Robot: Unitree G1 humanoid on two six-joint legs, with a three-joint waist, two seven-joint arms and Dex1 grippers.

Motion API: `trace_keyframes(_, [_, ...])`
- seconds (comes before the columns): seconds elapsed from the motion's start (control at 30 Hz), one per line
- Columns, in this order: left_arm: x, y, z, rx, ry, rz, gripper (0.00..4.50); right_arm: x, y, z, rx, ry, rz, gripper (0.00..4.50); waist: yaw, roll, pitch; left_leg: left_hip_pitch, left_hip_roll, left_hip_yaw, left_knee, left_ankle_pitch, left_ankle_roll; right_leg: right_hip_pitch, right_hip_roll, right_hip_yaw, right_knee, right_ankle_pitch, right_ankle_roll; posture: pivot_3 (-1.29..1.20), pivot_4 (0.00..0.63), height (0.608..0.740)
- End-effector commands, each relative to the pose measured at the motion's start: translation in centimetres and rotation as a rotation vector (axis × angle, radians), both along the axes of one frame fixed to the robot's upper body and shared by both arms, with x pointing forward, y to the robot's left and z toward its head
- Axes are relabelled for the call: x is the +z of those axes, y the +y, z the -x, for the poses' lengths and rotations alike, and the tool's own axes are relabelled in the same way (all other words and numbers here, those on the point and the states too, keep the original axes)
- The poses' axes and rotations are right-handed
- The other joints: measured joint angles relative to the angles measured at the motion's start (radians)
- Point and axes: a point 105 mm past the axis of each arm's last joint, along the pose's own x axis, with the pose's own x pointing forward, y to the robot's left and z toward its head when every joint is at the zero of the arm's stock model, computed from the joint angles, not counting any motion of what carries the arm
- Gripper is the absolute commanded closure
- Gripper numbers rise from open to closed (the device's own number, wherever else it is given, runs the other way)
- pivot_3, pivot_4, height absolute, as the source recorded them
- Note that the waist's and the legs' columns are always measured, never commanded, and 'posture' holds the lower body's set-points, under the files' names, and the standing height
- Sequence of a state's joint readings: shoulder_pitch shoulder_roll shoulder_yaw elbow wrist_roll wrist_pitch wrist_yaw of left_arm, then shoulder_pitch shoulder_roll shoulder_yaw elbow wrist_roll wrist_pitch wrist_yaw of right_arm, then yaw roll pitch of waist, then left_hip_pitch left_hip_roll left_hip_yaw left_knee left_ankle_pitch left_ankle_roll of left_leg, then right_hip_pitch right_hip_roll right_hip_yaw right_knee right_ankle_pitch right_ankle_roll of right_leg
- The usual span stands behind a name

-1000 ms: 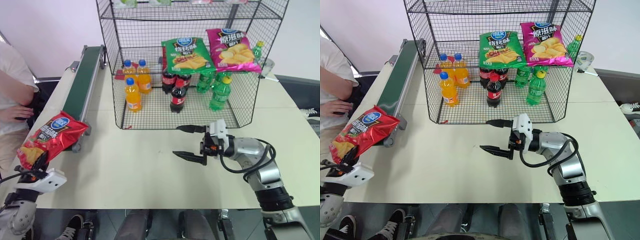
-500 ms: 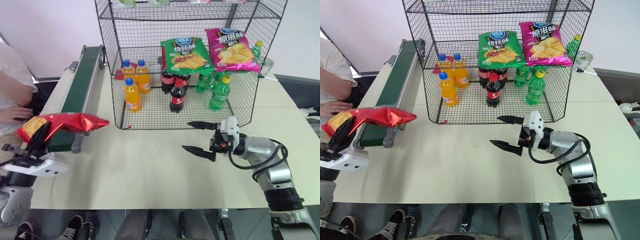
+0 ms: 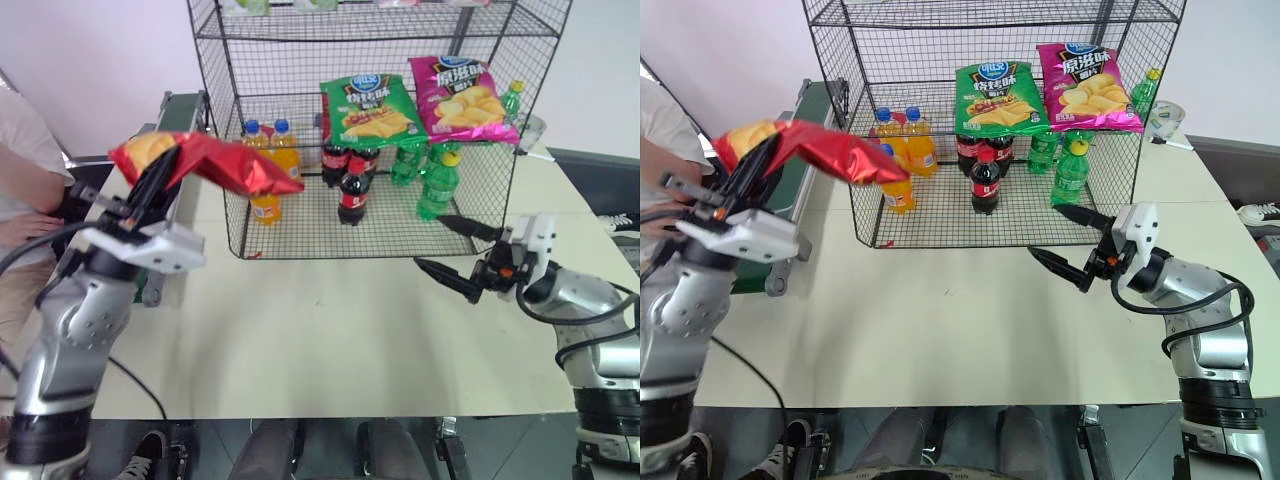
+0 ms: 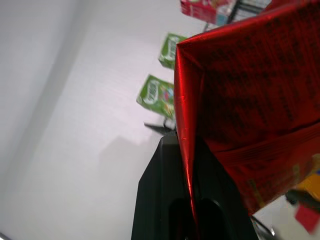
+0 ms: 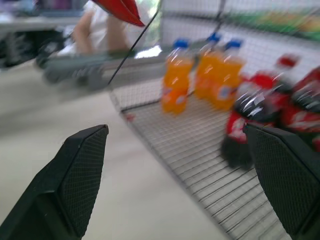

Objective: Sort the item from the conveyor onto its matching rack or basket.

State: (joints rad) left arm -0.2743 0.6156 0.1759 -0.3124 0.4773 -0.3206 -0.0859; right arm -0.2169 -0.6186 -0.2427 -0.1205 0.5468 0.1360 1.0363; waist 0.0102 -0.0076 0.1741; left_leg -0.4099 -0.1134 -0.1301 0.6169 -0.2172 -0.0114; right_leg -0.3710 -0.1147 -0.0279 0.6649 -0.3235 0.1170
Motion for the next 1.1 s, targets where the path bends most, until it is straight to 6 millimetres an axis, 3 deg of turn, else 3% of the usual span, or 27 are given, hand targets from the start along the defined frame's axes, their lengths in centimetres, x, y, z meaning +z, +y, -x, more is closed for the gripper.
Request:
trace_keyframes(0.03, [1.3,-1.2,-1.7,0.015,-0.063,0.020,4.43,1.6,0.8,0.0,-0.011,-0.080,-0.045,0.00,0.001,0.000,0.000,0.000,0.000,0.000,0.000,0.000,0.000,0.000,0.001,0.000,0.000,0.000,0.000,0.00,0.150,0.740])
trace_keyframes(0.17, [2.6,-2.2,-4.0,0.036,-0.113,0.095,4.43,2.4,1.0,-0.2,-0.033,-0.112,-0.074,0.00,0.002,0.000,0.000,0.000,-0.001,0.000,0.001,0.002,-0.002,0.001,0.001,0.000,0.000,0.000,0.000,0.00,0.150,0.740])
trace_keyframes(0.3, [2.7,-4.9,-6.7,0.019,-0.155,0.119,4.43,2.1,1.4,-0.4,-0.044,-0.108,-0.085,0.00,0.004,-0.001,0.000,0.000,-0.001,-0.001,0.001,0.002,-0.003,0.001,0.001,0.000,0.000,0.000,0.000,0.00,0.150,0.740])
trace_keyframes(0.63, [2.9,-6.0,-11.8,0.139,-0.215,0.179,4.43,1.5,2.1,-0.2,-0.035,-0.084,-0.063,0.00,0.000,-0.002,0.001,-0.001,-0.002,0.000,0.003,0.003,-0.004,0.000,0.001,0.000,0.002,0.000,0.001,0.00,0.150,0.740])
trace_keyframes(0.7, [1.9,-6.3,-12.2,0.172,-0.213,0.154,4.43,1.4,2.0,-0.1,-0.037,-0.080,-0.057,0.00,-0.001,-0.002,0.001,-0.001,-0.002,0.000,0.004,0.003,-0.004,0.000,0.001,0.000,0.002,0.000,0.001,0.00,0.150,0.740])
trace_keyframes(0.9, [-4.8,-8.1,-11.5,0.104,-0.059,0.060,4.43,1.3,1.7,0.2,-0.047,-0.068,-0.041,0.00,-0.001,-0.002,0.000,-0.001,-0.002,0.000,0.004,0.003,-0.005,0.000,0.001,0.000,0.003,0.000,0.001,0.00,0.150,0.740])
trace_keyframes(1.1, [-5.8,-7.3,-11.6,0.115,0.008,0.094,4.43,1.3,1.7,0.0,-0.047,-0.064,-0.033,0.00,0.004,-0.002,0.001,-0.003,-0.002,-0.001,0.007,0.003,-0.004,-0.002,0.001,0.000,0.004,0.000,0.001,0.00,0.150,0.740])
